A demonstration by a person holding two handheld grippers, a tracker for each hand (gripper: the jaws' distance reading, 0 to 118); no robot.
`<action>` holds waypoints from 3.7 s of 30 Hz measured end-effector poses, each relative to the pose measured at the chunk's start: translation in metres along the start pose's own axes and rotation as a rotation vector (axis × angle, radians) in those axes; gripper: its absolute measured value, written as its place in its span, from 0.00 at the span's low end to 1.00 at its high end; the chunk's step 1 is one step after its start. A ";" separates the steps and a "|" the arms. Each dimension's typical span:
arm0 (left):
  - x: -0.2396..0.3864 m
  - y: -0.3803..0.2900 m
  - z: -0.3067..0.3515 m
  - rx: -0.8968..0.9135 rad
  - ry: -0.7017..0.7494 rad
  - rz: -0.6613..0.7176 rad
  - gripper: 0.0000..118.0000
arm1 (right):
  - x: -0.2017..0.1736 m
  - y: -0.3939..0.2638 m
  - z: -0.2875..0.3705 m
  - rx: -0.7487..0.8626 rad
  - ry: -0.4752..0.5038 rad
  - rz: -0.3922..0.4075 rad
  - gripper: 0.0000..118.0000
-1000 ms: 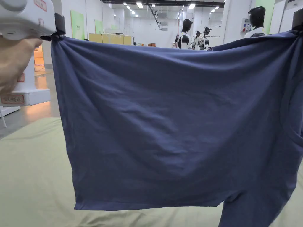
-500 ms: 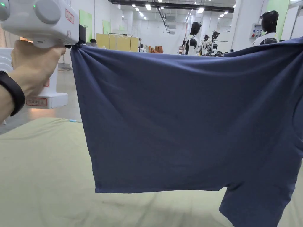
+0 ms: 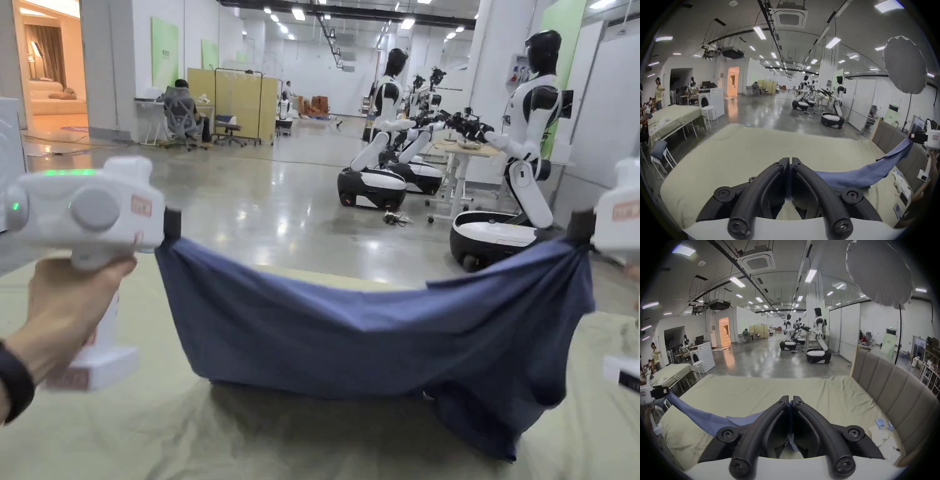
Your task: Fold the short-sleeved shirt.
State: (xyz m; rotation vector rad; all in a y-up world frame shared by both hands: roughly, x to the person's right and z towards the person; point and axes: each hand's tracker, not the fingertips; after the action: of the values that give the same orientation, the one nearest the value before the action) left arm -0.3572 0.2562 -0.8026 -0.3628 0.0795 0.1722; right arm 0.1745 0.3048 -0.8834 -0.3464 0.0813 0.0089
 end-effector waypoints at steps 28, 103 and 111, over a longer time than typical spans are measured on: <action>-0.077 -0.318 0.203 -0.288 -0.056 0.075 0.59 | 0.039 -0.375 0.219 -0.375 -0.069 -0.068 0.46; -0.058 -0.336 0.174 -0.507 -0.008 -0.091 0.08 | 0.038 -0.370 0.244 -0.328 0.038 -0.136 0.63; -0.041 -0.327 0.180 -0.513 0.000 -0.130 0.08 | 0.051 -0.404 0.216 -0.505 0.005 -0.210 0.49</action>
State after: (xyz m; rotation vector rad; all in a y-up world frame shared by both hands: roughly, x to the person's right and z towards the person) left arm -0.3298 0.0137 -0.5175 -0.8770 0.0100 0.0616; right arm 0.2515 -0.0025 -0.5481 -0.8584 0.0464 -0.1819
